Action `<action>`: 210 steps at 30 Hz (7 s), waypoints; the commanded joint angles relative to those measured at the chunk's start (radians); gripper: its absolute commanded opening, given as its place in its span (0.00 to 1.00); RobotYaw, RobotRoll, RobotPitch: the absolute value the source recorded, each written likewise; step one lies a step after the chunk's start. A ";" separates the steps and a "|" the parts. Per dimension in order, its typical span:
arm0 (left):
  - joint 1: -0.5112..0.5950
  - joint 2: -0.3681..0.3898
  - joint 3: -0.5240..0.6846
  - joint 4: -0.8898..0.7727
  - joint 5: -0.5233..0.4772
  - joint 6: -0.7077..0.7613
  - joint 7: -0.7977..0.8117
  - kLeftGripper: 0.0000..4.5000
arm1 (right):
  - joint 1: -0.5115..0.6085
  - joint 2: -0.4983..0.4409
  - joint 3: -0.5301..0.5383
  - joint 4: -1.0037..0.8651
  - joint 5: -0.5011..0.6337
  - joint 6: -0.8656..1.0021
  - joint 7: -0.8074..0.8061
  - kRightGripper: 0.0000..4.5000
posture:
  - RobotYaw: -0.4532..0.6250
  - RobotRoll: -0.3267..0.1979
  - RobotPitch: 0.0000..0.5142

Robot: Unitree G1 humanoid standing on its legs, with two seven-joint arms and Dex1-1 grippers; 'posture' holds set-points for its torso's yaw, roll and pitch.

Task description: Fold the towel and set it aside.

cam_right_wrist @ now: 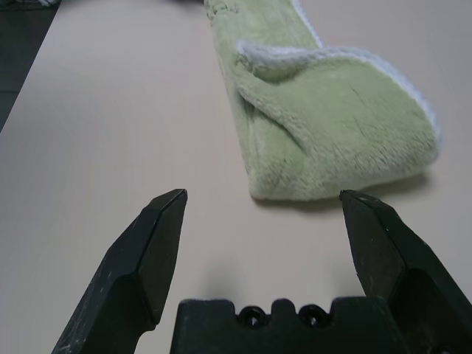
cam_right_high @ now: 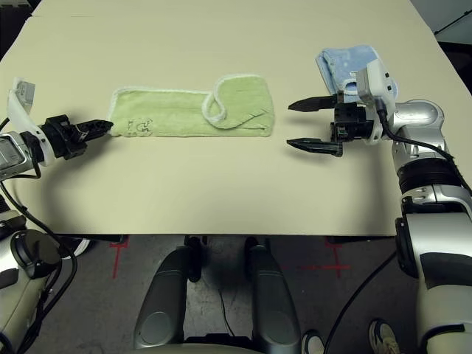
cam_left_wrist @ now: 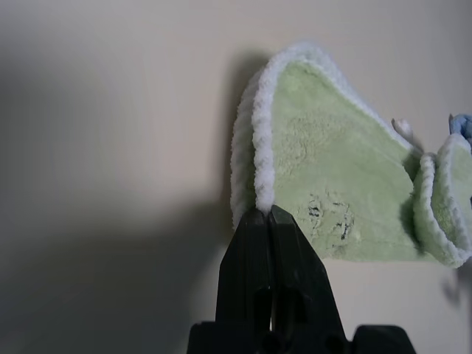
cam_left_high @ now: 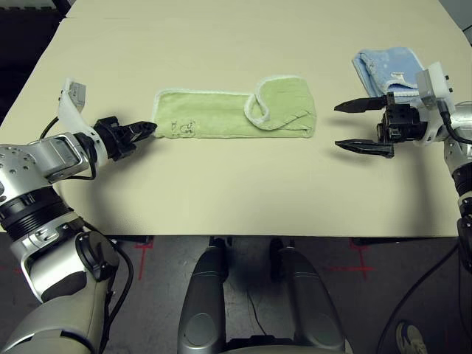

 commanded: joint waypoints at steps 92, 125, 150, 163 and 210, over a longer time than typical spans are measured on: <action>-0.275 -0.618 -0.438 -0.045 -0.052 -0.156 0.060 0.46 | -0.032 0.081 -0.090 -0.005 -0.093 -0.004 -0.004 1.00 | 0.47 0.62 0.53; -0.011 -0.046 -0.628 -0.208 0.092 -0.671 -0.565 1.00 | -0.024 0.132 -0.156 -0.018 -0.083 0.093 -0.038 0.56 | 0.47 0.62 0.55; 0.046 -0.023 -0.754 0.001 0.385 -1.372 -0.921 0.21 | -0.011 0.160 -0.161 -0.077 -0.075 0.148 -0.050 0.00 | 0.48 0.62 0.55; -0.086 -0.136 -0.755 0.148 0.438 -1.401 -0.832 0.02 | -0.124 0.310 -0.141 0.017 -0.107 0.120 -0.136 0.00 | 0.50 0.62 0.55; -0.394 -0.241 -0.695 0.765 0.617 -1.553 -0.772 0.02 | -0.218 0.458 -0.196 0.178 -0.197 0.155 -0.608 0.00 | 0.49 0.62 0.54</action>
